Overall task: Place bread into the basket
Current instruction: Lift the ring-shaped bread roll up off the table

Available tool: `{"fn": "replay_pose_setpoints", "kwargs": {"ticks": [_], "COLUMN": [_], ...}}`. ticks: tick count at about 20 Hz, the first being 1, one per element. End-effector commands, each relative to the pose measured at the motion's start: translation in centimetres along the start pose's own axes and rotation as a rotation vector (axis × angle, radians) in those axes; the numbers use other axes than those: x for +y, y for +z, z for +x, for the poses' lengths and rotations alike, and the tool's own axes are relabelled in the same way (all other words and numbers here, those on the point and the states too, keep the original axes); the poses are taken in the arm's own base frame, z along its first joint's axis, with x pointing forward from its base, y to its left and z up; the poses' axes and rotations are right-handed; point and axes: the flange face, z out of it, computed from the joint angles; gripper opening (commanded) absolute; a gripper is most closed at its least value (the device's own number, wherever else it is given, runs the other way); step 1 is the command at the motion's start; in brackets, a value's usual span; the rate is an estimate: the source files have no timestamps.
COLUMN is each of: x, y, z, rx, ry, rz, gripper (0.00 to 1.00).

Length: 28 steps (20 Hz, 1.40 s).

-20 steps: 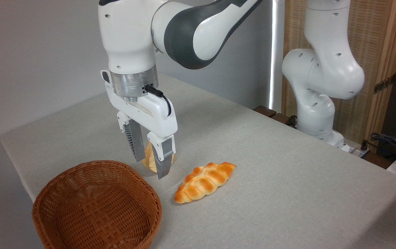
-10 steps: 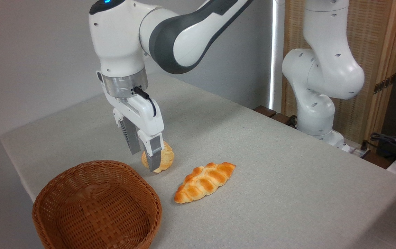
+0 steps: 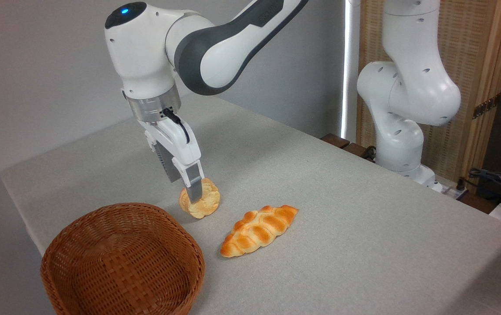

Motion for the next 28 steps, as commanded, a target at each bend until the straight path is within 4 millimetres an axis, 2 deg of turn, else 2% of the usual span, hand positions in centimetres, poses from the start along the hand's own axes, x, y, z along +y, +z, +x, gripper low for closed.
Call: {"fn": "replay_pose_setpoints", "kwargs": {"ticks": [1,7,9,10,11,12,24,26,28], "x": [-0.2,0.5,0.4,0.3,0.3,0.3,-0.2,0.0,-0.2], "y": [0.2,1.4,1.5,1.7,2.1,2.2,1.9,1.2,-0.3], "z": [-0.8,-0.3,-0.3,-0.3,-0.3,-0.3,-0.3,-0.2,0.2], "rx": [-0.087,-0.122,-0.123,-0.126,-0.132,-0.138,-0.128,-0.118,-0.093], "ry": [0.022,0.044,0.045,0.058,0.078,0.093,0.098,0.1,0.097], "rz": [0.016,0.004,0.003,-0.001,-0.008,-0.013,-0.01,-0.001,0.013], "gripper": [1.0,0.99,0.74,0.52,0.39,0.32,0.32,0.32,0.32]}}
